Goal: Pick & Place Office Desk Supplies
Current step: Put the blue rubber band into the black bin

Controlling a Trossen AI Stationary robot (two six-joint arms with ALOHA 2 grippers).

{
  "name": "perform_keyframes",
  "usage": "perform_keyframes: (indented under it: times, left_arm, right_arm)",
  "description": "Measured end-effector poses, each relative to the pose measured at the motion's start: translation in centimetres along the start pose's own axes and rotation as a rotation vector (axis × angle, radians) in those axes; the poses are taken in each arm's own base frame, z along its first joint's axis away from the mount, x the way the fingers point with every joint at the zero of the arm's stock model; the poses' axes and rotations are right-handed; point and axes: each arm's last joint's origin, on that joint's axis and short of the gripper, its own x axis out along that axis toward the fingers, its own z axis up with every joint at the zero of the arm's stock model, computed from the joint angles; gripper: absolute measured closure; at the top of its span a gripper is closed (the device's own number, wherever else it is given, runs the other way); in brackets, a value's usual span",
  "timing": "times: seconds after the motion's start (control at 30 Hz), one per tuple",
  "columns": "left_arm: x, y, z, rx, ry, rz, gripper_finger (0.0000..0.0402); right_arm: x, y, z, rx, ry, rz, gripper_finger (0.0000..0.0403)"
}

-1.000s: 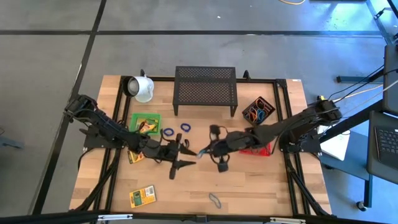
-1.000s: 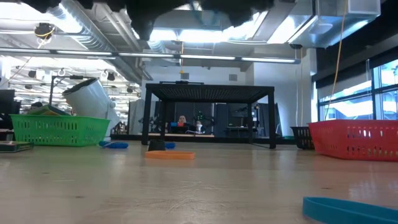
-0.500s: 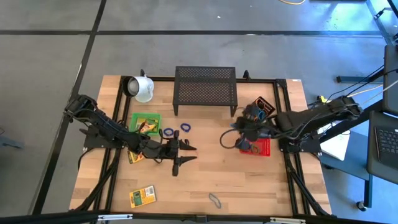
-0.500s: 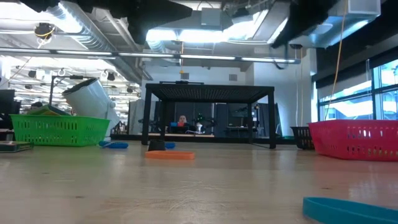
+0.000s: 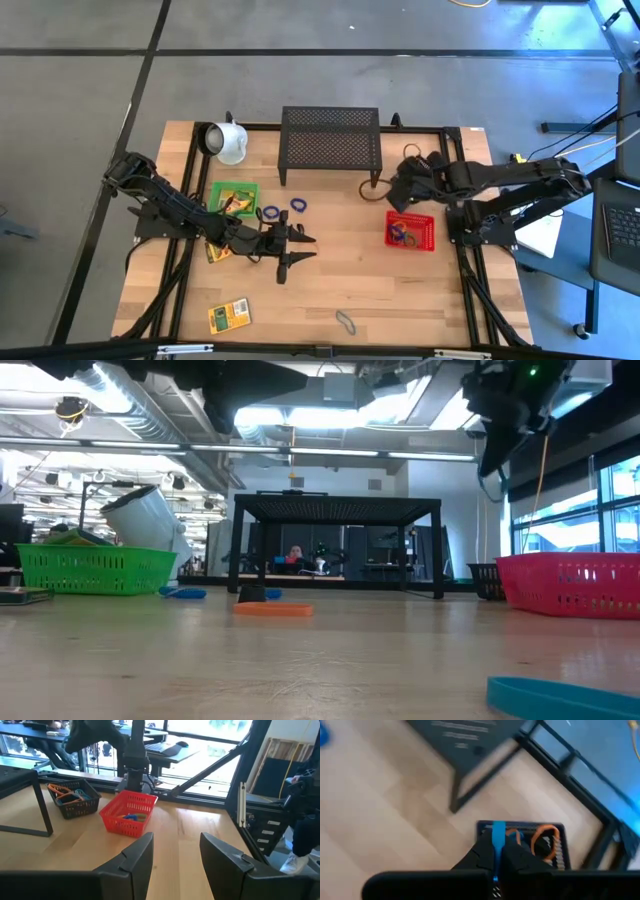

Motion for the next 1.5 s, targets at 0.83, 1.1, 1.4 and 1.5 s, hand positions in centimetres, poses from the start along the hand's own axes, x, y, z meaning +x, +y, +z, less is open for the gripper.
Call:
perform_keyframes:
  times: [0.83, 1.1, 1.4, 1.5]
  left_arm:
    - [-0.1, 0.0, -0.7, -0.035, 0.061, 0.01, 0.0245]
    - [-0.1, 0.0, -0.6, -0.035, 0.06, 0.012, 0.0245]
    - [-0.1, 0.0, -0.6, -0.035, 0.06, 0.013, 0.0245]
    - [-0.1, 0.0, -0.6, -0.035, 0.06, 0.013, 0.0245]
  right_arm:
    - [8.3, -1.9, -5.0, 0.268, 0.098, -0.182, 0.0399]
    - [9.3, -1.9, -5.0, 0.335, 0.061, -0.146, 0.0399]
    - [9.5, -2.0, -5.0, 0.354, 0.09, -0.122, 0.036]
    - [9.5, -2.0, -5.0, 0.354, 0.09, -0.122, 0.034]
